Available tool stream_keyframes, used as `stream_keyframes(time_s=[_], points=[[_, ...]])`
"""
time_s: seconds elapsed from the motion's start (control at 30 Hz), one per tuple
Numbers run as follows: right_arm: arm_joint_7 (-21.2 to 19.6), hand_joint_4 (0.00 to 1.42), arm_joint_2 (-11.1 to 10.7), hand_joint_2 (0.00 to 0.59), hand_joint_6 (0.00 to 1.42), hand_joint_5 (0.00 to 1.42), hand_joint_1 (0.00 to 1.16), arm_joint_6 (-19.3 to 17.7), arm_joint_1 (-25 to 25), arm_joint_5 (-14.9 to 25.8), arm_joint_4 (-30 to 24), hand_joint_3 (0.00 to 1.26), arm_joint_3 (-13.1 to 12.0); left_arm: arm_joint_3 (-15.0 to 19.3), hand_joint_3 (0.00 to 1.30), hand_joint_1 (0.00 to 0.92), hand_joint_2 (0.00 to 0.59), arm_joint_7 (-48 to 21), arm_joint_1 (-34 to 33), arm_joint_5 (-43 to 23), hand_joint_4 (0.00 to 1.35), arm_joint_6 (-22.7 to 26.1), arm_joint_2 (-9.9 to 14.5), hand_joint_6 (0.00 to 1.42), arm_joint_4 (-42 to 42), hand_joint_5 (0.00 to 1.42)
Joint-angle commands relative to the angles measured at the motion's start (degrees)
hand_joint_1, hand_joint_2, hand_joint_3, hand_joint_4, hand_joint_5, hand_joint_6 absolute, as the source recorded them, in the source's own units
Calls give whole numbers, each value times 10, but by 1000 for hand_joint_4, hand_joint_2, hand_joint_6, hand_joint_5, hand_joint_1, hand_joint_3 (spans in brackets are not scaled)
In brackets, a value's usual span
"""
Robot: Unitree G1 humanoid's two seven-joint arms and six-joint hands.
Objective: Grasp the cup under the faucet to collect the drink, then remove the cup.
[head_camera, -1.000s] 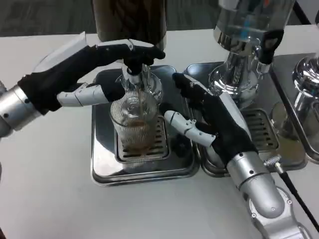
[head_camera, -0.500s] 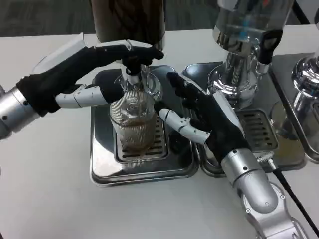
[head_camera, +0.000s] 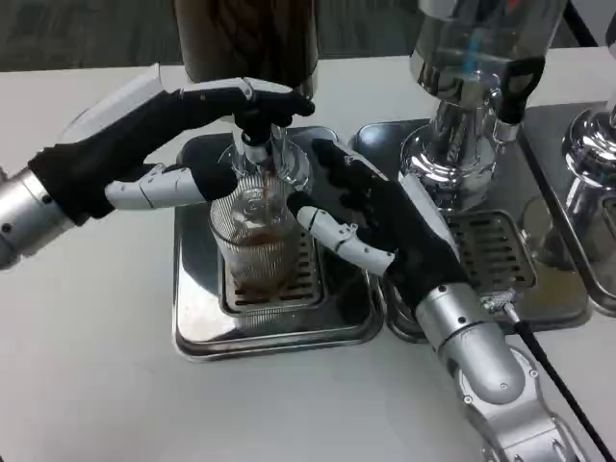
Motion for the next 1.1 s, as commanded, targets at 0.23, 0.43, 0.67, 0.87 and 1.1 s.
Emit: stream_keyframes(time_s=[0.23, 0.43, 0.67, 0.87, 1.1], points=[[5, 97, 7, 258, 110, 97, 558, -18, -24, 7, 25, 140, 1, -12, 306, 0, 81, -10, 28, 17, 228, -6, 9, 286, -4, 269], [5, 97, 10, 260, 110, 97, 559, -24, -29, 6, 37, 145, 1, -12, 308, 0, 84, -9, 30, 17, 228, -6, 10, 285, -6, 269], [3, 106, 13, 264, 110, 107, 566, -36, -34, 6, 52, 147, 1, -12, 308, 0, 84, -8, 31, 17, 228, -6, 12, 285, -7, 269], [3, 101, 15, 264, 110, 108, 568, -40, -37, 5, 57, 147, 1, -12, 308, 0, 85, -7, 34, 17, 228, -6, 13, 285, -10, 267], [2, 98, 16, 264, 110, 108, 568, -41, -36, 3, 60, 147, 2, -11, 308, 0, 86, -4, 36, 17, 228, -6, 13, 285, -12, 260]])
